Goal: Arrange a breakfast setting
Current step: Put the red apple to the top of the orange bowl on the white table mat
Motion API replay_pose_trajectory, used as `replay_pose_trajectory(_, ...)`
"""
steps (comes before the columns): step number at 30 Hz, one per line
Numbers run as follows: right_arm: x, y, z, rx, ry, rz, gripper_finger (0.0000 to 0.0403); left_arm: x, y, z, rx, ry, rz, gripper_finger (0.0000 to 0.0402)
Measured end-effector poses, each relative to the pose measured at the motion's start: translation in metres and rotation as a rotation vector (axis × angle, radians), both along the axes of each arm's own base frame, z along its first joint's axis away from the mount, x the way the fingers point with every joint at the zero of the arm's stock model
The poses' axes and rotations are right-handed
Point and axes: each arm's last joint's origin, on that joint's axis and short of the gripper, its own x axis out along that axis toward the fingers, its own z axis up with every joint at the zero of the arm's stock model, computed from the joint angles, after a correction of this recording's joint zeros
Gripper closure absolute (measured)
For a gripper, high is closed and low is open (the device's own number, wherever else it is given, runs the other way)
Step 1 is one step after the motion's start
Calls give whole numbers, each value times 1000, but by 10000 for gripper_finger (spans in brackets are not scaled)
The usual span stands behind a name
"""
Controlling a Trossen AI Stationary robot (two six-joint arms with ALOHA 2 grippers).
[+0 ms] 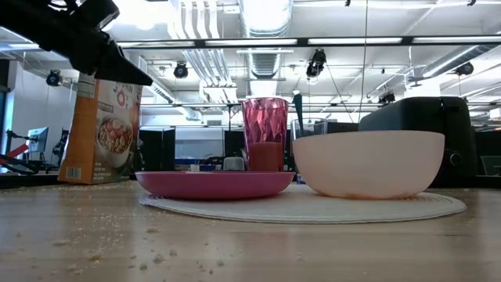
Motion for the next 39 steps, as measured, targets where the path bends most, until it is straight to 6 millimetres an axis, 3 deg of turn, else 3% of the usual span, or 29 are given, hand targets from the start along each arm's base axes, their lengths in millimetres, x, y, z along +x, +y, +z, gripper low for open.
replay_pose_trajectory(7, -3, -2, -3, 5, -6, 30, 170, 0, 0, 1, -2, -8, 1, 96)
replay_pose_trajectory(17, -4, -3, -6, 14, -27, 76, 272, 0, 0, 1, -2, -9, 1, 96)
replay_pose_trajectory(22, -3, -3, -1, 42, -79, 120, 281, 0, 0, 1, -3, -11, 1, 96)
replay_pose_trajectory(31, 4, 1, 31, 137, -292, 201, 280, 1, 0, 2, -6, -23, 0, 96)
replay_pose_trajectory(39, -2, -3, 68, 225, -449, 187, 284, 1, 0, 2, -9, -29, -1, 96)
